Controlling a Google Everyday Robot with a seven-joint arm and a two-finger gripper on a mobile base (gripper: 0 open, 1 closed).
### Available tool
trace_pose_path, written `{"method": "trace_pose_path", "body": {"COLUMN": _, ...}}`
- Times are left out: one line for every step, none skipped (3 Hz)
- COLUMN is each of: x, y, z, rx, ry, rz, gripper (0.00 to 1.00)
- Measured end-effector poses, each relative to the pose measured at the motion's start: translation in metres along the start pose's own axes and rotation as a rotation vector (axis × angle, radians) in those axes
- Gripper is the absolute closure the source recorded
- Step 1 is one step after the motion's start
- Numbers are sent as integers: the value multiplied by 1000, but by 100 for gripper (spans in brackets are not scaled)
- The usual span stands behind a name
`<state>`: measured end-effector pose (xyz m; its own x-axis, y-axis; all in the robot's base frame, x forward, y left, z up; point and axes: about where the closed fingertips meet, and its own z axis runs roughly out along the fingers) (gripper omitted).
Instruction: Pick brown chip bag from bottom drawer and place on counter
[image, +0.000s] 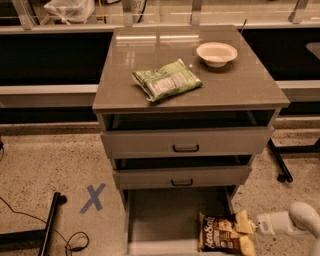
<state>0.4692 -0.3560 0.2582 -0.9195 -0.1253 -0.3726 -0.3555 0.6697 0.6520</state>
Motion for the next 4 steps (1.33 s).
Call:
{"method": "trace_pose_path", "body": {"x": -15, "y": 59, "z": -58, "rx": 12, "ry": -98, "rz": -235, "gripper": 100}}
{"method": "trace_pose_path", "body": {"x": -9, "y": 143, "z": -115, "rx": -16, "ry": -182, "rz": -466, "gripper": 100}}
{"method": "trace_pose_path", "body": {"x": -4, "y": 219, "z": -156, "rx": 14, "ry": -207, "rz": -679, "gripper": 100}}
{"method": "trace_pose_path", "body": {"x": -22, "y": 283, "z": -180, "rx": 62, "ry": -164, "rz": -829, "gripper": 100}}
